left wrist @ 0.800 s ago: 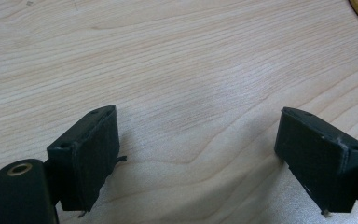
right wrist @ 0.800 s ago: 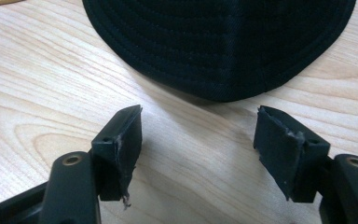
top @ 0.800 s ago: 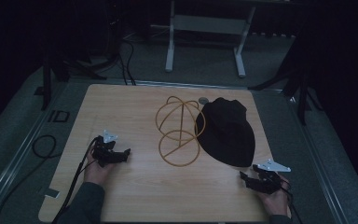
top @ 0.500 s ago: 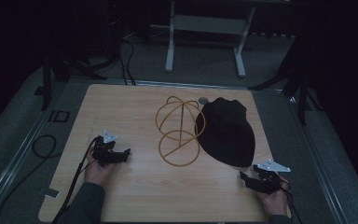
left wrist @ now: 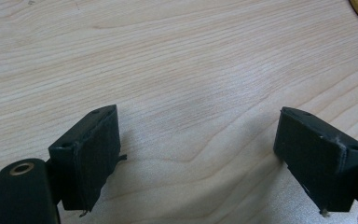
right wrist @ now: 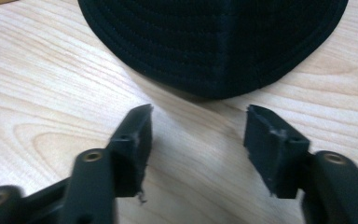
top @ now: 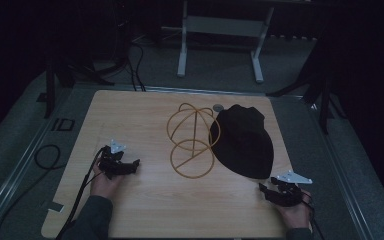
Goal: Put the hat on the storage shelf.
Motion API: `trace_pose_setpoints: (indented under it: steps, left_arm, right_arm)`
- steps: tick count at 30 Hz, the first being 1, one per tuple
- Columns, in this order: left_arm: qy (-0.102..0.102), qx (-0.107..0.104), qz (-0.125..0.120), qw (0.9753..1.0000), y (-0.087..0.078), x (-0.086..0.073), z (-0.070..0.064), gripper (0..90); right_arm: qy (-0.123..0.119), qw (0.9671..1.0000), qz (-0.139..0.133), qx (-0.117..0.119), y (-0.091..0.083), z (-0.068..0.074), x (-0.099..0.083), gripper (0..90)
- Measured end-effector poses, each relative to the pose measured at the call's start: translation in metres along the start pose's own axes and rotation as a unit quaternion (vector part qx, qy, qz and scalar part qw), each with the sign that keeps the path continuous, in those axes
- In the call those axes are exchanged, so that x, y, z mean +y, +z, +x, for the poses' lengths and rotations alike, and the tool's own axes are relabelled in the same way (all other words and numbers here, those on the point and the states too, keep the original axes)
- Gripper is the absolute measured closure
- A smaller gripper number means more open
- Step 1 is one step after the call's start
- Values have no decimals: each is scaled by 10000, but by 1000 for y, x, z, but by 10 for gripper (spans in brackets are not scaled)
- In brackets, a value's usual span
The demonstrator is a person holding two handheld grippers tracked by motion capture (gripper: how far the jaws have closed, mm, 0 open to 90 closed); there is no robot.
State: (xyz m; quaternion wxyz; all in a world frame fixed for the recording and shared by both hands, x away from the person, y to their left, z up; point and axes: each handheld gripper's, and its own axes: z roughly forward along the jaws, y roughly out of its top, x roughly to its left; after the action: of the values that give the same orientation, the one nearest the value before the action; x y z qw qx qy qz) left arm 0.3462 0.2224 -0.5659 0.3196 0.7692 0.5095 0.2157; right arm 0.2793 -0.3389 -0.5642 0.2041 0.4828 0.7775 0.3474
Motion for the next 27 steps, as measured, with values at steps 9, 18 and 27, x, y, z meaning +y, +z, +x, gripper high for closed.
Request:
trace_pose_setpoints:
  steps: [9,18,27]
  left_arm:
    - [-11,12,0,10000,0,0,0,148]
    - [-24,29,-3,10000,0,0,-1,148]
    - [-21,45,8,10000,0,0,-1,148]
  right_arm:
    - [-283,9985,433,198,-8,-1,11,551]
    - [-569,9964,591,219,-19,4,32,584]
    - [-677,9940,811,297,-23,2,44,582]
